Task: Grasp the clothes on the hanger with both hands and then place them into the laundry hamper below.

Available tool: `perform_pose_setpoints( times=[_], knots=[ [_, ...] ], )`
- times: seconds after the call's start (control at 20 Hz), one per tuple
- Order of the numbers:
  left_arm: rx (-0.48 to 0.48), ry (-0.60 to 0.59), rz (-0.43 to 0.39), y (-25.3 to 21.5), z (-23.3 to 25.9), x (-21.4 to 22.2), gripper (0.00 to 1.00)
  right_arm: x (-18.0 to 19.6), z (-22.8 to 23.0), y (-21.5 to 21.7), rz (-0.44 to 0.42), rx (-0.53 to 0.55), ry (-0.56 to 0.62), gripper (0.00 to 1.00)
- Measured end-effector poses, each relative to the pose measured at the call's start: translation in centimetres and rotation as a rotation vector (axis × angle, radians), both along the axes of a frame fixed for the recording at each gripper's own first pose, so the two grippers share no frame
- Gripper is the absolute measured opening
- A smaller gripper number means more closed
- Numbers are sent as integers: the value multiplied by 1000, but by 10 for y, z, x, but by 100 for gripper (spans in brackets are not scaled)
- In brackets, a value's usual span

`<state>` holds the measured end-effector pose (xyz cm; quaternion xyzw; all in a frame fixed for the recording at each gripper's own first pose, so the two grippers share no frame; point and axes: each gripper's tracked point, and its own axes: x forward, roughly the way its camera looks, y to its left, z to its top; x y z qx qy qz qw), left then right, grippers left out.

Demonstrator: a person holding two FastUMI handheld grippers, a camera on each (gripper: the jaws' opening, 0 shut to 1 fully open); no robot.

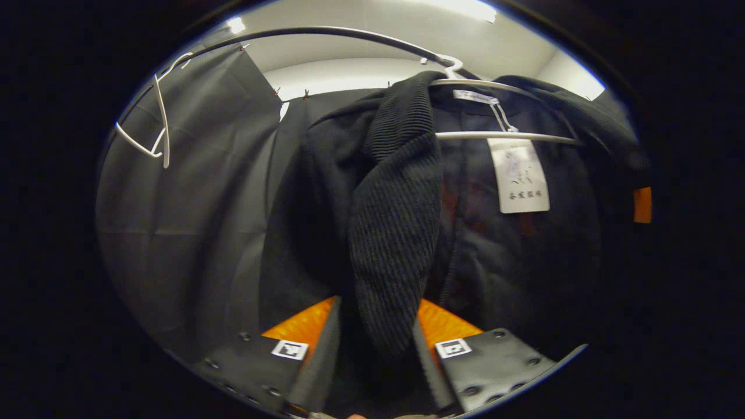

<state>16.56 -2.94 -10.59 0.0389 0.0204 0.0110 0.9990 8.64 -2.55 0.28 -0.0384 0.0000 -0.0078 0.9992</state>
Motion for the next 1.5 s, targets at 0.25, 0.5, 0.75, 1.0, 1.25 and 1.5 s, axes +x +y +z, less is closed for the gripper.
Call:
perform_pose_setpoints(
  times=[0.25,0.5,0.75,1.0,1.25,1.5],
  knots=[
    [-57,-39,13,32,42,-9,16,4,16,-26,-40,-39,-35,5],
    [-6,-155,103,78,121,-18,9,-6,82,-84,-129,-58,-176,5],
    [98,-325,122,93,204,-13,12,7,138,-135,-205,-71,-237,5],
    [84,-372,131,92,237,-5,9,66,164,-159,-234,-144,-228,4],
    [116,-361,174,101,244,5,12,116,139,-157,-196,-146,-183,4],
    [166,-328,235,134,241,34,11,113,91,-139,-157,-144,-117,5]
  ],
)
